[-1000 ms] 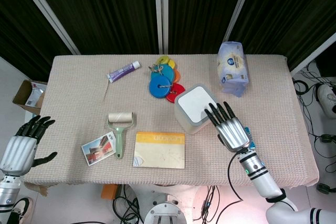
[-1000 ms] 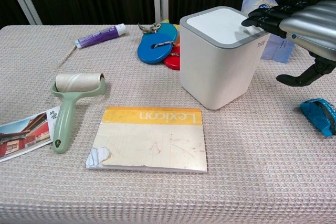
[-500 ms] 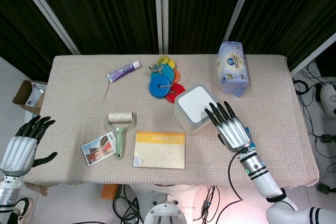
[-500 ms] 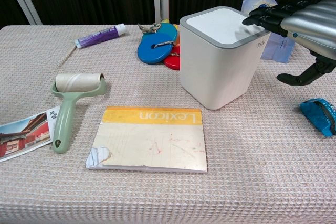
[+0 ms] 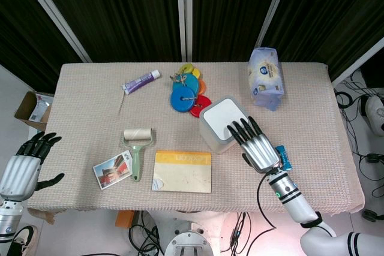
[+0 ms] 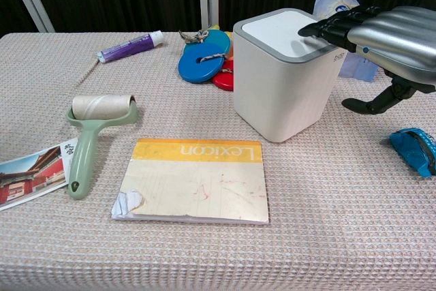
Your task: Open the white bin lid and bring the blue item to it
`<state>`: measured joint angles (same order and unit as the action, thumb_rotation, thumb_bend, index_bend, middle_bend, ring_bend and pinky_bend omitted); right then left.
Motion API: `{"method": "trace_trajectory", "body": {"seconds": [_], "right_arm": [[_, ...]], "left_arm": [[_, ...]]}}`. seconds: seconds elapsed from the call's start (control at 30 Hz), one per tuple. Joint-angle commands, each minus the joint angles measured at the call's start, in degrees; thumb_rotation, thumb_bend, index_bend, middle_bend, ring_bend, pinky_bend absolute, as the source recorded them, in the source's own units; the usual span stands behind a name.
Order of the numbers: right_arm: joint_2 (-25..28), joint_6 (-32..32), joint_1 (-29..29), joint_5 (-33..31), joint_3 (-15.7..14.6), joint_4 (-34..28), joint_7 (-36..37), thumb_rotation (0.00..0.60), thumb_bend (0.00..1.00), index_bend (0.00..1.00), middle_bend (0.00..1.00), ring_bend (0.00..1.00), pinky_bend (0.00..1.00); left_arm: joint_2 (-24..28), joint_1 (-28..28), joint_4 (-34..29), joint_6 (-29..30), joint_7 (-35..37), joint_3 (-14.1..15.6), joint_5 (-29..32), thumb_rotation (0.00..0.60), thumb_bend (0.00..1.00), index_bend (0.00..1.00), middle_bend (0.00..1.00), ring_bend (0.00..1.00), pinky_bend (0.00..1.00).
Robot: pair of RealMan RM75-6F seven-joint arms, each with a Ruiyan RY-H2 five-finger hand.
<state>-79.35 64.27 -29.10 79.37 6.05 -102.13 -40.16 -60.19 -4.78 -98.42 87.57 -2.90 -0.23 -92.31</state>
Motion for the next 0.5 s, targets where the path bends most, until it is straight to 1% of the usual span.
{"method": "trace_trajectory", "body": {"seconds": [0.03, 0.3, 0.4, 0.5], "right_arm": [[-0.2, -0.3, -0.2, -0.4, -0.2, 0.1, 0.3, 0.6, 0.26, 0.0, 0.18, 0.0, 0.0], [-0.7, -0.9, -0.4, -1.5, -1.0, 1.2, 1.9, 0.6, 0.26, 0.0, 0.33, 0.0, 0.0], [-0.8, -0.8, -0.5, -1.5, -1.3, 1.6, 2.2, 0.6, 0.26, 0.0, 0.35, 0.0, 0.0], [-1.0, 0.9, -0.2, 0.0, -1.0, 1.6, 3.3, 0.6, 0.26, 0.0, 0.34, 0.0, 0.0]], "left_arm": [[0.0, 0.0, 0.0, 0.0, 0.1, 0.0, 0.0, 0.6, 0.03, 0.18, 0.14, 0.09, 0.23], [0.1, 0.0, 0.1, -0.1, 0.2, -0.1, 0.2, 0.6, 0.03, 0.18, 0.14, 0.09, 0.23], [0.0, -0.1, 0.2, -0.1, 0.2, -0.1, 0.2, 0.6, 0.03, 0.18, 0.14, 0.09, 0.23], [0.0, 0.0, 0.1, -0.1, 0.1, 0.0, 0.1, 0.6, 0.03, 0.18, 0.14, 0.09, 0.23]]}}
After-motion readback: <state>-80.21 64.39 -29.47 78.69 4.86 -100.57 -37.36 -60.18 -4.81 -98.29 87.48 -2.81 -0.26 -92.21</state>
